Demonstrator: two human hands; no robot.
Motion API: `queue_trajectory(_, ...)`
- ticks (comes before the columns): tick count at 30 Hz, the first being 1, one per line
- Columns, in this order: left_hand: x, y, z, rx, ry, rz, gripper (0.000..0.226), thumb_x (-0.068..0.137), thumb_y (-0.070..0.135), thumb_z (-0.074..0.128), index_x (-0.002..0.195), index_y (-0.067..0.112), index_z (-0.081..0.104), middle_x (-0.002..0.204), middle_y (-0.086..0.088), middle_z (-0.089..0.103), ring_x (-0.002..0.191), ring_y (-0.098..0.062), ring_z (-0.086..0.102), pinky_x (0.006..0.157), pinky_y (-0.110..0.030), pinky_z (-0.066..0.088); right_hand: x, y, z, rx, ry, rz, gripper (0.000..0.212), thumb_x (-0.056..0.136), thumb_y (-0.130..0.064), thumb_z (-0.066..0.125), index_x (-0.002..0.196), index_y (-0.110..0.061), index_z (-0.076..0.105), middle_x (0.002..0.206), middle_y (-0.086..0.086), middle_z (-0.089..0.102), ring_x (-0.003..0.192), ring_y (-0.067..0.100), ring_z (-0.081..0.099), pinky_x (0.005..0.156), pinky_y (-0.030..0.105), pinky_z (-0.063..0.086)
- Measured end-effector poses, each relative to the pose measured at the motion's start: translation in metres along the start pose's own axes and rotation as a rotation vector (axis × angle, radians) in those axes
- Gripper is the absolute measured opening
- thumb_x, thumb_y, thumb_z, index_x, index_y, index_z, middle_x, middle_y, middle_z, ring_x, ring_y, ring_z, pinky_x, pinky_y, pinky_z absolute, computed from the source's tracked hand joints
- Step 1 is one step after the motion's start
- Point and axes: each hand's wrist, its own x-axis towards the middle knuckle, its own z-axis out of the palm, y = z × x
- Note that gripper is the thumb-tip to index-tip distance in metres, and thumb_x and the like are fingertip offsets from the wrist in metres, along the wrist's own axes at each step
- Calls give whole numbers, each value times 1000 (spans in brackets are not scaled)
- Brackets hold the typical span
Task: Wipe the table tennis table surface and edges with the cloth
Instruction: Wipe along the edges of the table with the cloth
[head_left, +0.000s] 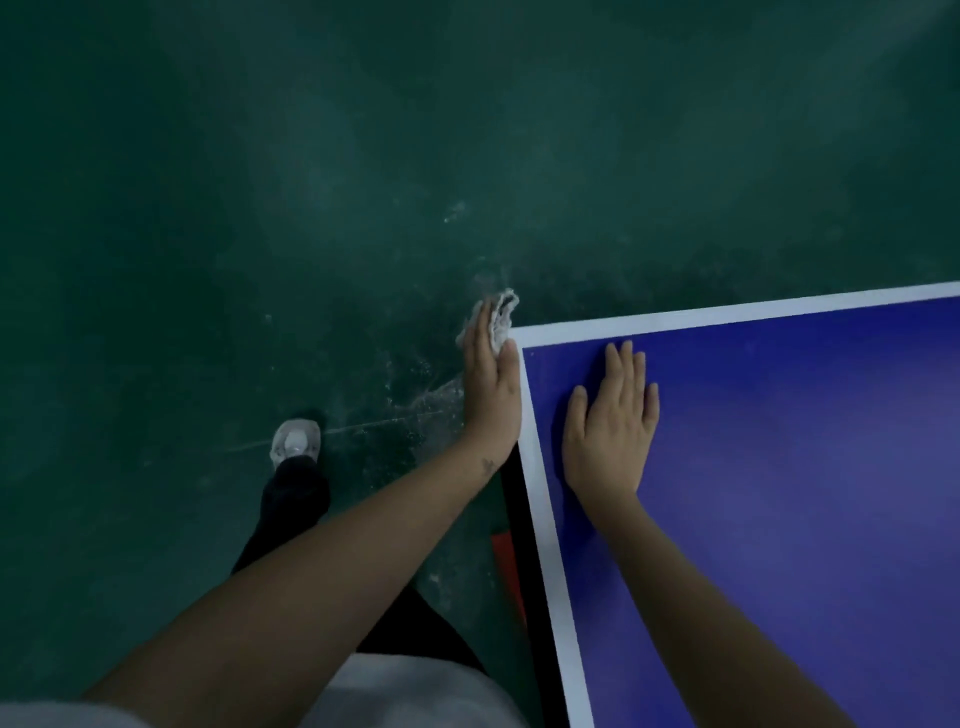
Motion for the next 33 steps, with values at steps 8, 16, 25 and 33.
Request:
queue_trajectory(8, 28, 15, -32, 353, -344, 240, 41, 98, 7, 39, 134, 27, 41, 145, -1, 38, 135, -10, 32, 110, -19, 27, 0, -9, -15, 106, 133, 159, 55, 94, -25, 24, 143, -2, 30, 151, 10, 29, 142, 20, 22, 117, 28, -2)
queue_trajectory(16, 32, 66, -38, 849, -824, 956, 47, 93, 14, 37, 139, 17, 43, 144, -11, 43, 135, -32, 38, 109, -52, 30, -21, -9, -24, 282, 520, 633, 51, 91, -10, 33, 141, 0, 31, 144, -1, 31, 140, 16, 23, 118, 30, 3)
queue_trajectory(25, 24, 43, -21, 1434, -1195, 971, 55, 91, 48, 3, 143, 38, -11, 150, 0, -24, 134, -27, -35, 107, -50, -27, -93, -20, -11, 244, 517, 1112, 48, 96, -1, 39, 143, -4, 32, 154, 8, 26, 144, 16, 16, 119, 32, 3)
queue_trajectory(33, 32, 38, 68, 1458, -1393, 1187, 51, 99, 41, 14, 148, 40, 0, 159, 0, -11, 143, -29, -19, 101, -46, -32, -84, -20, -5, 3, 180, 1091, 57, 97, -35, 17, 146, -9, 28, 156, 5, 21, 145, 17, 13, 117, 36, 5)
